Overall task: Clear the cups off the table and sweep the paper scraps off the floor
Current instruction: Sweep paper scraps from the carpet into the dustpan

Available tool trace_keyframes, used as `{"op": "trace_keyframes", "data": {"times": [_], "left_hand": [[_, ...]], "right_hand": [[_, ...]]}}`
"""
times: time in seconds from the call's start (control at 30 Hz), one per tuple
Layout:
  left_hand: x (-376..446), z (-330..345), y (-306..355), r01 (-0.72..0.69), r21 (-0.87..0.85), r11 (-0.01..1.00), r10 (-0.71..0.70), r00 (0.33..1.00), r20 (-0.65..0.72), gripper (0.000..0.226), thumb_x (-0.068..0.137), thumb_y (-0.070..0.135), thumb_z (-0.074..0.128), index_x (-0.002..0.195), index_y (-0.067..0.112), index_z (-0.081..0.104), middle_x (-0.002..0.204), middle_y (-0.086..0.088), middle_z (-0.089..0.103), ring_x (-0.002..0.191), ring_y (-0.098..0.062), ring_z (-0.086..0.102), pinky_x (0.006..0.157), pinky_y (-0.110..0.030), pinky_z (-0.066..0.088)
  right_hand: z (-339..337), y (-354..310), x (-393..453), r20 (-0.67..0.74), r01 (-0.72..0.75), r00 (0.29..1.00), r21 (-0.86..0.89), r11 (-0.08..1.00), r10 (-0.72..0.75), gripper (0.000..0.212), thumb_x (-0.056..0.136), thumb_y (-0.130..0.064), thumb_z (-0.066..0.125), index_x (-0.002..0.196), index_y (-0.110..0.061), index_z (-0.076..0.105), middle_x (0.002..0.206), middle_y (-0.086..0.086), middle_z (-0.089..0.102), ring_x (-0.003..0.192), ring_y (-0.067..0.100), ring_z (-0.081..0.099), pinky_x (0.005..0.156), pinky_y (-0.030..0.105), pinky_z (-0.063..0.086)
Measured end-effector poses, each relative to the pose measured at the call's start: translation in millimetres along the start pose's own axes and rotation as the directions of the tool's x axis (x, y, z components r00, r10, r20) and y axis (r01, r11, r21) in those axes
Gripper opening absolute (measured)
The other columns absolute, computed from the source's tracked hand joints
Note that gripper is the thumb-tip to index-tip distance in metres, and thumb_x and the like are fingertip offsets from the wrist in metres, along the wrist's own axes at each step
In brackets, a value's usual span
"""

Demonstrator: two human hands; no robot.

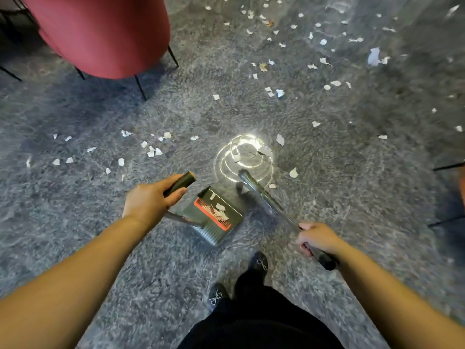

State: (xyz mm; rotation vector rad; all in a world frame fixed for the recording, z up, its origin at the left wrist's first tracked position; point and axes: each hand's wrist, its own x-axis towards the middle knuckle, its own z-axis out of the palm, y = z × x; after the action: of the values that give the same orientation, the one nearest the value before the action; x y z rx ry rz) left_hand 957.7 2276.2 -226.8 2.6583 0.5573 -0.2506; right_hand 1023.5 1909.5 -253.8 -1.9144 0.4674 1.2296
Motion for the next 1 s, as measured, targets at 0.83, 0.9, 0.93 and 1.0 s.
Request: {"op": "trace_keyframes", "data": {"times": [0.83,0.9,0.93,1.0], "left_hand": [[101.8,23.0,84.3,-0.096,0.133,0.986,0.093,0.995,0.033,0.039,0.09,0.054,0.053,0.129,0.052,0.051,0.059,0.01,0.049,0.056,-0.016,0.05,0.048,-0.025,0.034],[101.5,23.9,85.9,-0.082,0.128,0.988,0.078,0.996,0.033,0.039,0.09,0.055,0.053,0.128,0.053,0.051,0.061,0.008,0.05,0.058,-0.016,0.051,0.051,-0.027,0.037],[101.4,24.1,87.2,-0.077,0.124,0.989,0.073,0.997,0.034,0.039,0.09,0.055,0.053,0.128,0.053,0.051,0.062,0.008,0.05,0.059,-0.016,0.051,0.052,-0.027,0.037],[101.5,24.6,89.2,-0.08,0.13,0.988,0.076,0.997,0.033,0.038,0.09,0.055,0.052,0.128,0.053,0.051,0.06,0.01,0.05,0.058,-0.016,0.05,0.051,-0.026,0.037]], "right_hand": [[-132.9,-44.5,115.0,-0.204,-0.167,0.963,0.055,0.984,0.174,0.032,0.089,0.001,0.048,0.057,-0.001,0.051,0.061,0.015,0.047,0.05,0.023,0.04,0.046,0.031,0.031],[-125.9,-49.4,116.3,-0.173,-0.162,0.971,0.038,0.986,0.166,0.028,0.088,0.003,0.047,0.06,0.0,0.05,0.057,0.015,0.047,0.039,0.02,0.042,0.037,0.024,0.031],[-119.1,-52.5,112.9,-0.161,-0.163,0.973,0.033,0.986,0.166,0.024,0.088,0.005,0.046,0.065,0.0,0.05,0.056,0.015,0.047,0.036,0.019,0.042,0.034,0.02,0.03],[-102.9,-54.9,107.2,-0.131,-0.143,0.981,0.026,0.989,0.146,0.011,0.089,0.007,0.045,0.082,0.0,0.052,0.055,0.015,0.048,0.041,0.021,0.043,0.034,0.02,0.031]]}}
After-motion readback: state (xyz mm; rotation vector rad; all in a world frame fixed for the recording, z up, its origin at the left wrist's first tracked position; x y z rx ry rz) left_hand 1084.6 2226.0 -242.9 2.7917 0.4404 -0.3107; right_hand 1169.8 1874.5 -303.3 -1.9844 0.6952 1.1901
